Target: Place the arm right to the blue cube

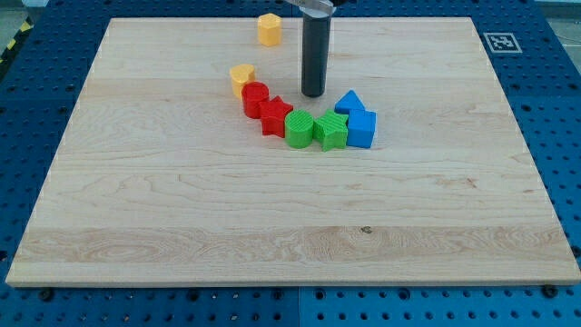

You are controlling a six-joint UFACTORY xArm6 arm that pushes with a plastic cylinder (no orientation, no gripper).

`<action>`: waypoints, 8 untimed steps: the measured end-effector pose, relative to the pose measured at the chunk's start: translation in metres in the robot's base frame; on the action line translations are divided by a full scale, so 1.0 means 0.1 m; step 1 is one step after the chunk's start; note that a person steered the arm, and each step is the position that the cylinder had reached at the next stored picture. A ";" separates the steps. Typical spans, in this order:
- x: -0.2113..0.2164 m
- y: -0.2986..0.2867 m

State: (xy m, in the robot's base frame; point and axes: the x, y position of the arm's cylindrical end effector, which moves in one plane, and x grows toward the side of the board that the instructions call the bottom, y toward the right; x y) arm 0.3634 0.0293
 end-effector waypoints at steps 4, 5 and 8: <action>0.01 -0.02; 0.11 -0.02; 0.12 0.85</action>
State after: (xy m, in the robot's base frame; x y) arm 0.3759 0.1146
